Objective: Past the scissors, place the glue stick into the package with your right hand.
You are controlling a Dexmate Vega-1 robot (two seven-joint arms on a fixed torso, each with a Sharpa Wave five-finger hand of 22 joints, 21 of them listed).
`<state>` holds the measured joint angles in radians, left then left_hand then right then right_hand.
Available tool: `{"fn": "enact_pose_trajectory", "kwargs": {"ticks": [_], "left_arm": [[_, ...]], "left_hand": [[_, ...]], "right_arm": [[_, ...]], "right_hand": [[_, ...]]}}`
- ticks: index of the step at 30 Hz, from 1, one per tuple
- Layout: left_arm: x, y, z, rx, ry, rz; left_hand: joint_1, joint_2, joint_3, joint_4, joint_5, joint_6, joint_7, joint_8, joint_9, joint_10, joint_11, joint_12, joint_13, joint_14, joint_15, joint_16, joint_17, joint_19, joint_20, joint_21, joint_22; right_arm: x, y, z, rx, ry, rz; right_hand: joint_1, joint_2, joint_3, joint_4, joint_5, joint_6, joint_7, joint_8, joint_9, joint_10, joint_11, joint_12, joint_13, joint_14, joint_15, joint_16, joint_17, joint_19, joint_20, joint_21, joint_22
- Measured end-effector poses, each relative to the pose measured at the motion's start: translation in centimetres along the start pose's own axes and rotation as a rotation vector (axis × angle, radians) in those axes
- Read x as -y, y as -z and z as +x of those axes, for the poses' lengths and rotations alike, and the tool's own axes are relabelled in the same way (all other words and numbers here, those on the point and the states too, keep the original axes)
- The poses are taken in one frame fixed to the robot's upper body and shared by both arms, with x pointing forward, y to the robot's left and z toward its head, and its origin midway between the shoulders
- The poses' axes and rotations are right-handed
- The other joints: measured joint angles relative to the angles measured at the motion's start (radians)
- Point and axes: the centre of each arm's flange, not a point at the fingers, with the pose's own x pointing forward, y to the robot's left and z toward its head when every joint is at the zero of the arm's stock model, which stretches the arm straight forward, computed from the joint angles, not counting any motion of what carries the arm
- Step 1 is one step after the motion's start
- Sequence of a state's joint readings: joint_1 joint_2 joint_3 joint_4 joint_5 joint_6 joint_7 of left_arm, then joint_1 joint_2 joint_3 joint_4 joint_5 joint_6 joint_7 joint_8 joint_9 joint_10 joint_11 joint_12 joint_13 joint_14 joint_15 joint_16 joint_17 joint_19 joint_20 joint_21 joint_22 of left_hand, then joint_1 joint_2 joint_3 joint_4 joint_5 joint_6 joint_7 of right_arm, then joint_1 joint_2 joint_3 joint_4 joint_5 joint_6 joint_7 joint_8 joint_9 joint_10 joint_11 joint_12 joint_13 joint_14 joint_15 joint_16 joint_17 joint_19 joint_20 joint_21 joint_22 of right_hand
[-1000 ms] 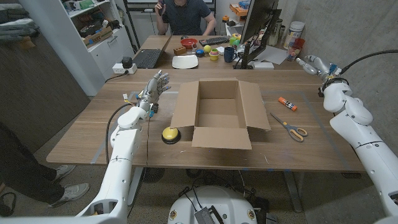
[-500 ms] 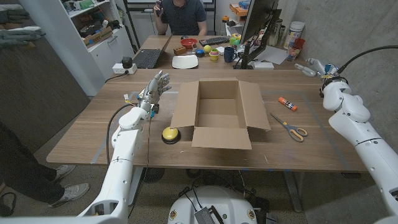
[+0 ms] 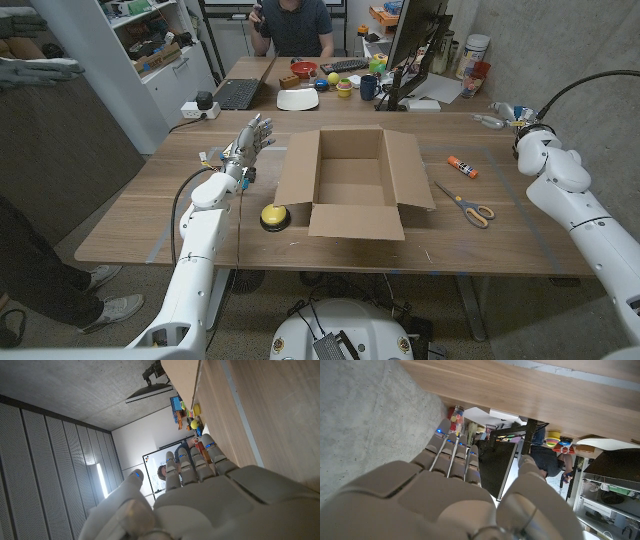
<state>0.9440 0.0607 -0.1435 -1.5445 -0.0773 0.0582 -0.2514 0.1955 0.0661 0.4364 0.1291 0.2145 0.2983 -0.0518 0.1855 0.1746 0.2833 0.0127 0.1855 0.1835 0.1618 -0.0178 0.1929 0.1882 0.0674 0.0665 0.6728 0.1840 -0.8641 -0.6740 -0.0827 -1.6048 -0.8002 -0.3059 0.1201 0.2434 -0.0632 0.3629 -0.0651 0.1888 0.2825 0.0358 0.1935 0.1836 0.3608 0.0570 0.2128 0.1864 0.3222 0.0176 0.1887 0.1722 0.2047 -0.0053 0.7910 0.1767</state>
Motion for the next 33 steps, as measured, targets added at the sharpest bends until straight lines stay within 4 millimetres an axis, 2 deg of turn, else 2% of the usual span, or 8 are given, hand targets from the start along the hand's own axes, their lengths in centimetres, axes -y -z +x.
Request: {"fn": "enact_pose_trajectory", "kwargs": {"ticks": [6,13,25,33], "left_arm": [[0.1,0.0,0.0,0.0,0.001,0.002],[0.1,0.0,0.0,-0.001,0.003,0.004],[0.1,-0.1,0.0,-0.002,0.007,0.006],[0.0,-0.1,0.0,-0.003,0.008,0.007]], "left_hand": [[0.0,0.0,0.0,0.0,0.0,0.0,0.0,0.0,0.0,0.0,0.0,0.0,0.0,0.0,0.0,0.0,0.0,0.0,0.0,-0.004,0.0],[0.0,0.0,-0.004,0.004,0.0,0.0,0.0,0.0,0.0,0.0,0.0,0.0,0.0,0.0,0.0,0.0,0.0,0.0,0.0,-0.004,0.0],[-0.005,-0.005,-0.004,0.004,0.0,0.0,0.0,0.0,0.0,0.0,0.0,0.0,0.0,0.0,0.0,0.0,0.0,0.0,0.0,-0.004,0.0],[-0.005,-0.005,-0.004,0.004,0.0,0.0,0.0,0.0,0.0,0.0,0.0,0.0,0.0,0.0,0.0,0.0,0.0,0.0,0.0,-0.004,0.0]], "right_arm": [[-0.6,0.0,0.1,-0.006,-0.032,-0.017],[-1.2,0.1,0.1,-0.017,-0.072,-0.054],[-2.4,-0.2,-0.1,-0.02,-0.128,-0.104],[-3.0,-0.6,-0.1,-0.016,-0.158,-0.135]], "right_hand": [[0.009,-0.009,-0.007,-0.007,0.0,0.0,0.0,0.0,0.0,0.001,-0.001,0.0,0.0,0.007,-0.007,0.0,0.003,0.016,-0.001,0.0,0.0],[0.026,-0.026,-0.02,-0.02,0.004,0.0,0.0,0.0,0.0,0.011,-0.011,0.008,0.002,0.032,-0.018,0.005,0.003,0.059,-0.001,0.005,0.003],[0.038,-0.038,-0.026,-0.032,0.011,0.0,0.0,0.0,0.0,0.013,-0.012,0.008,0.002,0.032,-0.018,0.005,0.003,0.059,-0.002,0.005,0.003],[0.048,-0.048,-0.03,-0.036,0.015,0.013,-0.013,0.003,0.0,0.013,-0.012,0.008,0.002,0.032,-0.018,0.005,0.002,0.064,0.003,0.005,0.003]]}}
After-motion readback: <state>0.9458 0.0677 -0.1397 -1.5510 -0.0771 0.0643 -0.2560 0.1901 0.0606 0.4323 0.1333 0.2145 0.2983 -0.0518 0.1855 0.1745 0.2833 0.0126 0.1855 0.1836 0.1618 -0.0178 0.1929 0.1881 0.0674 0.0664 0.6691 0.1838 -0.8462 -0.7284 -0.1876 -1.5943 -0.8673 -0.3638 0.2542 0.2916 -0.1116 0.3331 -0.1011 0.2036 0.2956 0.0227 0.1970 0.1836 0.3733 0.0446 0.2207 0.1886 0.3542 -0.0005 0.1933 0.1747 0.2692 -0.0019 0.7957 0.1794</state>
